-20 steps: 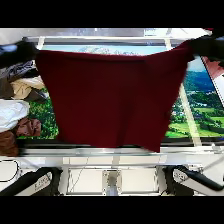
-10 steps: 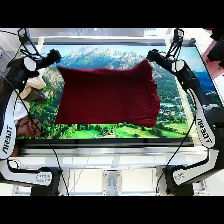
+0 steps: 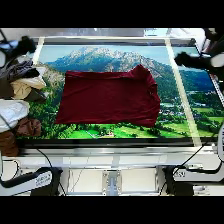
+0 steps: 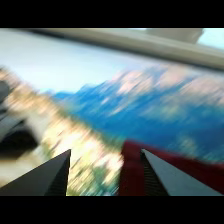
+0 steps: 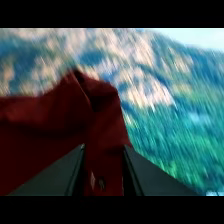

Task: Fold the shirts.

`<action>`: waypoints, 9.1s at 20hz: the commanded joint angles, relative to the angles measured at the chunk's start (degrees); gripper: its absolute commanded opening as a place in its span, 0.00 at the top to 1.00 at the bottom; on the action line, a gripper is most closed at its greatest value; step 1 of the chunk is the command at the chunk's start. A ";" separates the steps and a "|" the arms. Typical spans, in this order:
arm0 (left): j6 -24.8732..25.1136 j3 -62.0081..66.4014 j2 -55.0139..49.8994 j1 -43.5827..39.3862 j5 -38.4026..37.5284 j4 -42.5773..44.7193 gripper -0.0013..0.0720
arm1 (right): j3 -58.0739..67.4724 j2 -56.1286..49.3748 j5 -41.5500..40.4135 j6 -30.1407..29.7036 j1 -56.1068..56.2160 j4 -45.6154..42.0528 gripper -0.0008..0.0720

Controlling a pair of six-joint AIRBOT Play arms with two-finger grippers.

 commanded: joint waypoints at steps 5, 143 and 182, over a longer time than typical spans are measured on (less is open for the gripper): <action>-3.52 -42.82 22.51 2.45 -1.09 -0.37 0.30 | -30.97 10.47 14.95 -1.86 -7.32 4.74 0.59; 6.29 -8.22 -23.19 -9.81 -7.06 -13.77 0.27 | -31.54 -0.70 -5.77 -0.11 5.05 0.68 0.60; 7.28 -30.51 13.31 -9.64 -14.93 -17.53 0.26 | -70.44 26.77 8.72 -2.29 -2.75 25.99 0.95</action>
